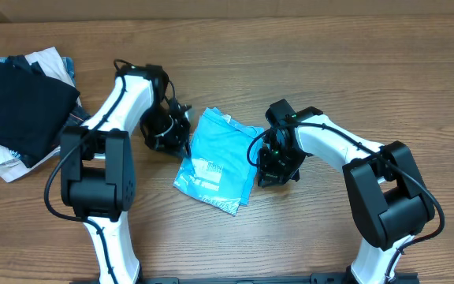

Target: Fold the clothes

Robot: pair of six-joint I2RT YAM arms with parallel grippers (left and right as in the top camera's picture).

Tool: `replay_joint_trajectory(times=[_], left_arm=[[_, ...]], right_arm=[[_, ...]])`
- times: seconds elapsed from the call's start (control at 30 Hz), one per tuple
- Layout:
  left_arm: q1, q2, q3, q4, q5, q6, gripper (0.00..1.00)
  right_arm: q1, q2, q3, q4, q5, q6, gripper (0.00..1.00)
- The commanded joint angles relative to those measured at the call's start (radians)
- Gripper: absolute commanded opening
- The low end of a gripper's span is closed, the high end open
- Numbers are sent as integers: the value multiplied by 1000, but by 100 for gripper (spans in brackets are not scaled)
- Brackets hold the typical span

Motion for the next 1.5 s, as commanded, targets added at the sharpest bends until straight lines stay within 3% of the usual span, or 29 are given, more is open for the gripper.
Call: replay_joint_trajectory(times=[0.0, 0.3, 0.37, 0.43, 0.47, 0.6, 0.7, 0.83, 0.97, 1.47], left_arm=[[-6, -27, -63, 22, 5, 23, 24], [-7, -27, -130, 42, 34, 23, 30], [-7, -27, -133, 42, 34, 23, 24], [-7, -27, -133, 45, 34, 23, 8], [-7, -27, -133, 45, 34, 23, 4], [-5, -27, -133, 29, 13, 5, 4], [-4, -27, -133, 31, -3, -46, 4], [-6, -27, -133, 32, -3, -45, 4], [-7, -27, -133, 31, -3, -45, 4], [-7, -27, -133, 27, -3, -45, 4]], right_arm=[[-4, 0, -3, 1, 7, -6, 11], [-4, 0, -3, 1, 7, -6, 12], [-4, 0, -3, 1, 6, -6, 12], [-4, 0, -3, 1, 7, -6, 12], [-4, 0, -3, 1, 7, -6, 12], [-4, 0, -3, -3, 6, -6, 12], [-4, 0, 0, -7, -88, -125, 8], [-9, 0, 40, -23, -197, -177, 10], [1, 0, 55, -26, -367, -246, 27], [29, 1, 24, -11, -266, -241, 28]])
